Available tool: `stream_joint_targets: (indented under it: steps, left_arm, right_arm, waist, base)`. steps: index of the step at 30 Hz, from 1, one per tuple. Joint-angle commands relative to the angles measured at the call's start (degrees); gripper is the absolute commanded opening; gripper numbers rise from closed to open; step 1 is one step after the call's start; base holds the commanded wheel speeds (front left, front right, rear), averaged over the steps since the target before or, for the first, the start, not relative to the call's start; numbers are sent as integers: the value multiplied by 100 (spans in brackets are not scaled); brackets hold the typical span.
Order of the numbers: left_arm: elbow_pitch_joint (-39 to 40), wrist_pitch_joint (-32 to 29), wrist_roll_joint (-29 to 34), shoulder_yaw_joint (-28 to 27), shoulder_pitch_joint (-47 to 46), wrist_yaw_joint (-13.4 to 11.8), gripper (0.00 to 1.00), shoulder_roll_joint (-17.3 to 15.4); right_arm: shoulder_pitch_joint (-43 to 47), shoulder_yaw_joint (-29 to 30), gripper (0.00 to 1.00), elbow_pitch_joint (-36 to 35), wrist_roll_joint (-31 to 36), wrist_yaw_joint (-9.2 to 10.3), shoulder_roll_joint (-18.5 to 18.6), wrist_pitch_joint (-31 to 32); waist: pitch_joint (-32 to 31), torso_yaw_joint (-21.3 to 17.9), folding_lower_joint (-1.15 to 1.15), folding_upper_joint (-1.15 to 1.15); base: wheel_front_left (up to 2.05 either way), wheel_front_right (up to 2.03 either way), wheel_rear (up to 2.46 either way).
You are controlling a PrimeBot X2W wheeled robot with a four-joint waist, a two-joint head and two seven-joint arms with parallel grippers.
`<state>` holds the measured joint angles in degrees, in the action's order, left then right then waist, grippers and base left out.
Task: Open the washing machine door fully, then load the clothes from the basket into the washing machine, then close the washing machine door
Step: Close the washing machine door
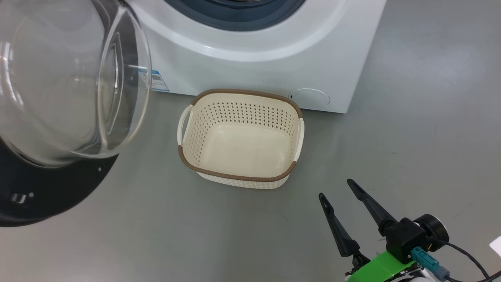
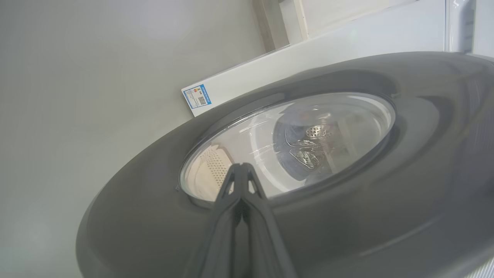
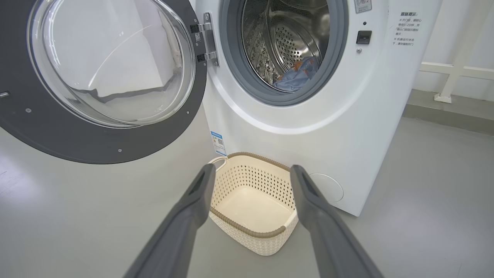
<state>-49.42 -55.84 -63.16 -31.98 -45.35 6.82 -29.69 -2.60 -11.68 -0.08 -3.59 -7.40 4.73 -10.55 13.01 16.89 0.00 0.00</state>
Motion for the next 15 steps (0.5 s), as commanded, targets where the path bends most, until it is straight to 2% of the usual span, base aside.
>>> stream_joint_targets:
  steps: [1,15]
  left_arm:
    - [236,-101,-104,-44,99,12,0,-212]
    - [1427,-445,-432,-45,723,-209,0,695]
  right_arm:
    - [-26,-136,100,-112,-66,-9,-68,-68]
    - [-15,-155,100,134,-120,-9,-149,-191]
  waist:
    - [-18,4,0,0]
    - [-199,-30,0,0]
  base:
    - [0,0,0]
    - [0,0,0]
